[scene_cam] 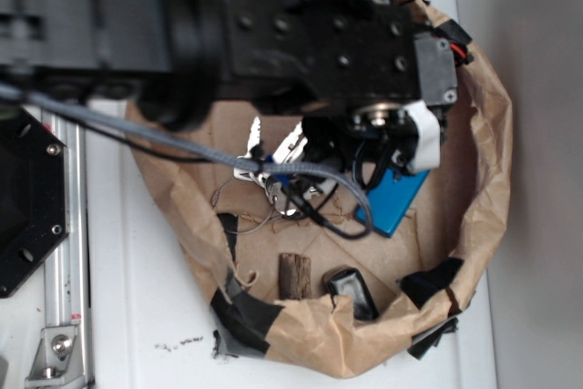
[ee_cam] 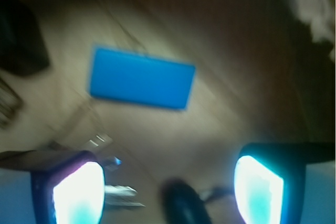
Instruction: Grab the plastic pickle.
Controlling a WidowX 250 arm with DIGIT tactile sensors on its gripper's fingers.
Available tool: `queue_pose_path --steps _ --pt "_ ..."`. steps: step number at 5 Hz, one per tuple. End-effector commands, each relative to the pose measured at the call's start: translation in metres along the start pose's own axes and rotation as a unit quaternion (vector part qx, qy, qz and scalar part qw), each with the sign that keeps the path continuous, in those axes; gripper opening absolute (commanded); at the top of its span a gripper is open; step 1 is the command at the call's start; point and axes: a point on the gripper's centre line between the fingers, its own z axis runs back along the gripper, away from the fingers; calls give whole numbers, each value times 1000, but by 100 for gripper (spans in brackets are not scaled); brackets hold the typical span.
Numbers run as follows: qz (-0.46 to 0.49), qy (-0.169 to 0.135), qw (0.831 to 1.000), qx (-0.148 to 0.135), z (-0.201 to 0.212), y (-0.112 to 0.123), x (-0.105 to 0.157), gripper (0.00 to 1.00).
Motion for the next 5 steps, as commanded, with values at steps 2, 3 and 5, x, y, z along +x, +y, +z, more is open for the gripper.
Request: queue_pose_path --steps 2,3,5 --pt "7 54 998 34 3 1 -54 100" --pt "32 72 997 21 -12 6 -61 100" --pt "73 122 990 -15 -34 9 -76 100"
